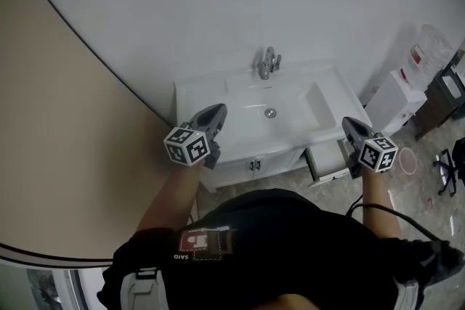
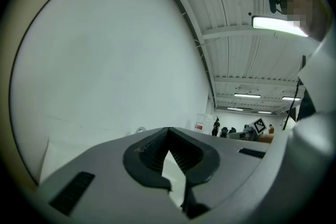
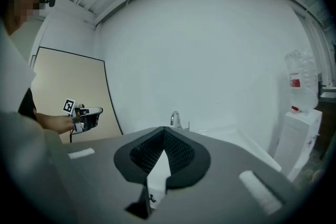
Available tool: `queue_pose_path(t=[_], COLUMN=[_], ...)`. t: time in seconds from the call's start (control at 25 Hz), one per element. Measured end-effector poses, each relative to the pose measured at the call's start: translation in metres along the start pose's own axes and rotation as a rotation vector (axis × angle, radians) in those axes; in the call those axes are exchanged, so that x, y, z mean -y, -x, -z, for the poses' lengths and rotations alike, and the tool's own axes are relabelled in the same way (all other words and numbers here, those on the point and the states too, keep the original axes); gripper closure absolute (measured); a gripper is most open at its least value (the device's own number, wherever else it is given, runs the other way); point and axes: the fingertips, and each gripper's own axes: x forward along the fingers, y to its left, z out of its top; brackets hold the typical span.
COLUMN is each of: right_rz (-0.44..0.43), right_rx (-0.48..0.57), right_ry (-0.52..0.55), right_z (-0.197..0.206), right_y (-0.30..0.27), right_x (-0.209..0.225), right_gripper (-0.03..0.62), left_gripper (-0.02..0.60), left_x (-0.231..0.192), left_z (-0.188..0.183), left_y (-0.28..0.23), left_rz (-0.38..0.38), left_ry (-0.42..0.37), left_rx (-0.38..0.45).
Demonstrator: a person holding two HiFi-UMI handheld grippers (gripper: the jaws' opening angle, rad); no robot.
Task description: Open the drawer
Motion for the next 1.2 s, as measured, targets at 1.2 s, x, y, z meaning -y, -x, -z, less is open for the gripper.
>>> queue_pose_path(t=[1.2], right_rz=[-0.359], right_rx=[-0.081], right_ry=[0.064], right_z=[-0.057], right_y=[-0.271], right_x=[0.048], right_gripper=[0.594], left_gripper=[0.583], left_x=[-0.12], left_z=[-0.039], left_y=[-0.023], left_rz=[-0.305], left_ry=[0.068], left_rx=[0.117])
